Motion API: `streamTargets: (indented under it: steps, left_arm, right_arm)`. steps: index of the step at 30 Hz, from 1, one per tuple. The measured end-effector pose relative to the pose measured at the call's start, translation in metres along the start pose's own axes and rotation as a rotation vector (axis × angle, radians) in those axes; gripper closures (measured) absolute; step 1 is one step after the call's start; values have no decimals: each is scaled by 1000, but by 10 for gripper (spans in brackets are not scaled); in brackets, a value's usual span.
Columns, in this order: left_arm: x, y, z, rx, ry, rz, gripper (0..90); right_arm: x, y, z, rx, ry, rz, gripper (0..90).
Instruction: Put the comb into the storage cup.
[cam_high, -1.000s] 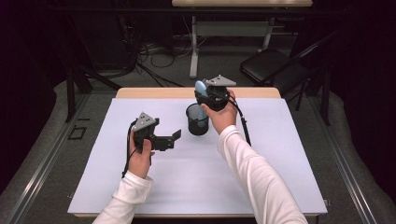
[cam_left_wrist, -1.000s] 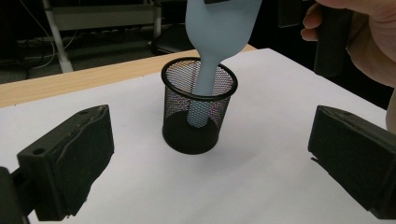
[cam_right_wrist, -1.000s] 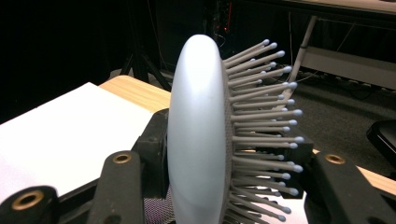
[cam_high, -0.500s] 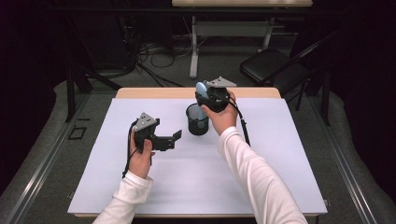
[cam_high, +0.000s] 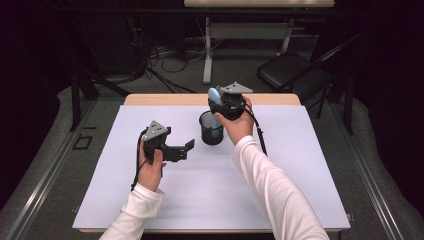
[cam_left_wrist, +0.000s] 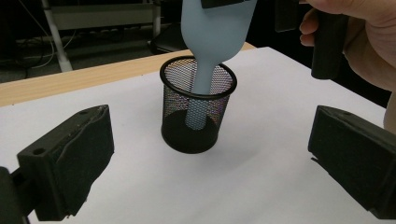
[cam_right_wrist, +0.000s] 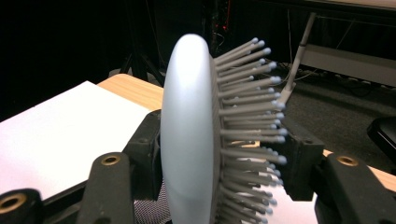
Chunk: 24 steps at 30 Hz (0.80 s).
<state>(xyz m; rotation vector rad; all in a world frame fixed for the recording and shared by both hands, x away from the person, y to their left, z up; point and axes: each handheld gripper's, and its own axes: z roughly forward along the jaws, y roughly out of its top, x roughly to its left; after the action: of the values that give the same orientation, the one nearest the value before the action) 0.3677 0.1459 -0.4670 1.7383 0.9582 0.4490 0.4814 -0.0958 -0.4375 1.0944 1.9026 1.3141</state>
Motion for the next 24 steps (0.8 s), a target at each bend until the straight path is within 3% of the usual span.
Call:
streamTargets:
  steps: [12,24]
  left_arm:
    - [1,0,0,0,-5,-5,8]
    - [3,1,-1,0,-8,-14,8]
  right_arm:
    - [-2,1,-1,-11,-20,10,261]
    - [-4,3,-5,-24,-8,31,147]
